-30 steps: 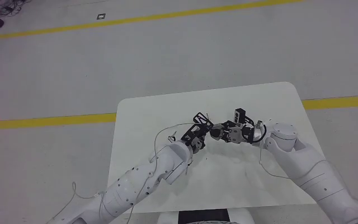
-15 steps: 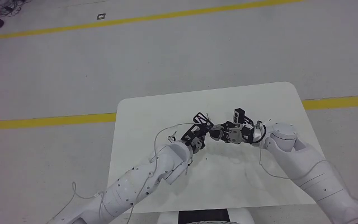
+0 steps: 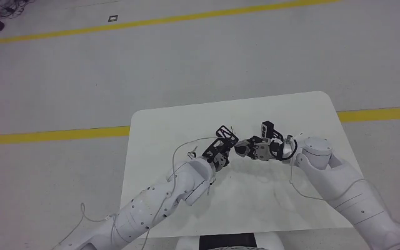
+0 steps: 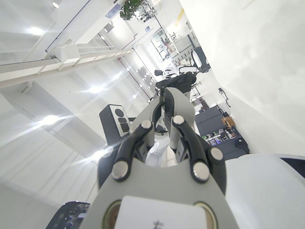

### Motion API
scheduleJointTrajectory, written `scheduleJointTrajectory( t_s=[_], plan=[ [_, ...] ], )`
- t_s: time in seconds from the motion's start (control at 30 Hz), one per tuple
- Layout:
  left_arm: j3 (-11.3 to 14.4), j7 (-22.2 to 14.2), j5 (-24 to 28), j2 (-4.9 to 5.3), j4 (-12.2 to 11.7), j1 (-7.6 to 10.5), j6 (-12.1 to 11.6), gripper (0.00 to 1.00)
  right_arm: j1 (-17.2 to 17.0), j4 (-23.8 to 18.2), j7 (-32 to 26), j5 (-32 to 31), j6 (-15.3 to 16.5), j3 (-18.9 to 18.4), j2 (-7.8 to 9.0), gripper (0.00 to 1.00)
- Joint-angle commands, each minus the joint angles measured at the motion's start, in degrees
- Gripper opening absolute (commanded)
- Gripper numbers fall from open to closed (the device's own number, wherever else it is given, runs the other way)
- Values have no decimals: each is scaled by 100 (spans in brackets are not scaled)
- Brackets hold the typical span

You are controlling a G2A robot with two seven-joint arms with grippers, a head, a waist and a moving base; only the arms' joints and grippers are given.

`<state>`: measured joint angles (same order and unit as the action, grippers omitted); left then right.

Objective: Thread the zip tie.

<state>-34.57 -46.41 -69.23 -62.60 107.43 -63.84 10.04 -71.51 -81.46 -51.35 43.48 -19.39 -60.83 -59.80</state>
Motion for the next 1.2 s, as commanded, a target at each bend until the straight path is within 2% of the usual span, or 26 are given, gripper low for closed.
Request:
scheduleJointTrajectory(
  t_s=[0.0, 0.13, 0.43, 1.17],
  plan=[
    [0, 0, 0, 0, 0, 0, 0, 0, 1, -2, 0, -35, 0, -3, 1, 17],
    [0, 0, 0, 0, 0, 0, 0, 0, -5, -27, 22, -153, 22, -14, 7, 21],
    [0, 0, 0, 0, 0, 0, 0, 0, -50, -136, 206, -468, 95, -62, 25, 16],
    [0, 0, 0, 0, 0, 0, 0, 0, -69, -279, 355, -619, 326, -121, -5, 17]
  ],
)
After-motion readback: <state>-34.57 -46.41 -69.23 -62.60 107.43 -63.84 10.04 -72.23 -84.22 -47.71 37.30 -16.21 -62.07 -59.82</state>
